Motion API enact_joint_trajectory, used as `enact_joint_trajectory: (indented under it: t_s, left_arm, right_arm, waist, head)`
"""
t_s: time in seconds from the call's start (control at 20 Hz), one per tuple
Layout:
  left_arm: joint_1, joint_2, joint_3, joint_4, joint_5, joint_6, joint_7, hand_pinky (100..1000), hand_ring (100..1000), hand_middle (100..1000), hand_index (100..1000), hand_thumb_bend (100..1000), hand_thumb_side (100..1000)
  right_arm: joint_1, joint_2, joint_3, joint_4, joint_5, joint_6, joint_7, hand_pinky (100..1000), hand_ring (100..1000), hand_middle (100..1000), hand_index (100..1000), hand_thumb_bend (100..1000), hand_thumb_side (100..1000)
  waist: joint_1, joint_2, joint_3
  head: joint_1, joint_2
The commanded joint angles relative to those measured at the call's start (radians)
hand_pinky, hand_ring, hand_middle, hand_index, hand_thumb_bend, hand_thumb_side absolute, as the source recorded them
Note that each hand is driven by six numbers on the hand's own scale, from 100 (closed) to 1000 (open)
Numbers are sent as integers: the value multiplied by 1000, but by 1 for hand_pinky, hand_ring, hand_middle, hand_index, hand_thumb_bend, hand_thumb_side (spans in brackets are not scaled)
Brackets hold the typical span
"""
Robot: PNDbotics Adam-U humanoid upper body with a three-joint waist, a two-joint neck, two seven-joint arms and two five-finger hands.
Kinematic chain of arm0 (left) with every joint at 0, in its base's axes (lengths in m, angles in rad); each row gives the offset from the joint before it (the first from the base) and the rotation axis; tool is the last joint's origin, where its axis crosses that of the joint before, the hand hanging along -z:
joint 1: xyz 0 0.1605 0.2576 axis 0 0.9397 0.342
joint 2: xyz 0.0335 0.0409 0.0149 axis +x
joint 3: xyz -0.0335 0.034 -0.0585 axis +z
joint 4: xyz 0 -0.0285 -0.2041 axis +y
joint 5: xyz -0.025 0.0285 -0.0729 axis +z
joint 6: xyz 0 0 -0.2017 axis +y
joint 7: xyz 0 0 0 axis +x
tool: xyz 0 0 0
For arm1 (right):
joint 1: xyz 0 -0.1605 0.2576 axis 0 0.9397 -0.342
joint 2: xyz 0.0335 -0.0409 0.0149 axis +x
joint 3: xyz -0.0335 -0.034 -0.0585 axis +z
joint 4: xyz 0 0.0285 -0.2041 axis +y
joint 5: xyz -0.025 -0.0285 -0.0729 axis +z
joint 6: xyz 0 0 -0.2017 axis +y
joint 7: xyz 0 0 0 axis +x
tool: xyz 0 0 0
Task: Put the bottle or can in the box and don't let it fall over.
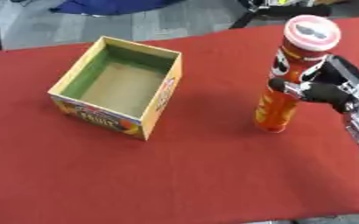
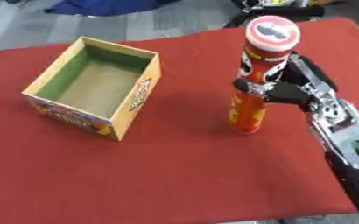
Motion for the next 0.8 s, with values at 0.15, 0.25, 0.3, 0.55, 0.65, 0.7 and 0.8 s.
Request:
enact_joint_trajectory:
  t_s: [0.15, 0.25, 0.3, 0.55, 0.65, 0.7, 0.8]
  left_arm:
    - [-10, 18, 9, -15, -3, -2, 1, 768, 810, 758, 813, 508, 793]
    - [-10, 18, 9, -16, -3, -2, 1, 768, 810, 758, 813, 506, 793]
    - [-10, 19, 9, -16, -3, -2, 1, 768, 810, 758, 813, 506, 793]
    - [-12, 20, 8, -16, -6, -2, 0, 769, 811, 758, 813, 505, 793]
    - [-13, 20, 8, -16, -7, -2, 0, 769, 811, 758, 812, 505, 793]
    - [-13, 20, 8, -16, -7, -2, 0, 769, 811, 758, 812, 505, 793]
    - [-13, 20, 8, -17, -8, -2, 0, 769, 811, 758, 812, 503, 794]
  right_arm:
    - [-17, -16, -1, -8, -22, 15, -9, 816, 803, 688, 740, 568, 191]
    - [-18, -15, 0, -8, -28, 19, -12, 816, 798, 661, 716, 538, 170]
    - [-18, -15, 1, -9, -31, 20, -13, 816, 795, 649, 706, 522, 153]
    - [-22, -14, 4, -12, -41, 23, -15, 812, 770, 581, 644, 452, 100]
    - [-22, -14, 4, -14, -43, 22, -15, 811, 761, 563, 627, 435, 100]
    - [-17, -16, 4, -17, -45, 21, -15, 810, 758, 557, 621, 426, 100]
    - [-9, -19, 3, -25, -50, 21, -16, 808, 746, 535, 600, 423, 100]
  waist:
    - [-2, -7, 3]
    - [-2, -6, 3]
    - [-2, -6, 3]
    - [-2, -5, 4]
    - [-2, -5, 4]
    - [-2, -4, 4]
    - [-2, -4, 4]
  head:
    - [-1, -12]
    - [-2, -12]
    - [-2, -12]
    - [-2, -12]
    - [-2, -11]
    - [-2, -11]
    - [-2, -12]
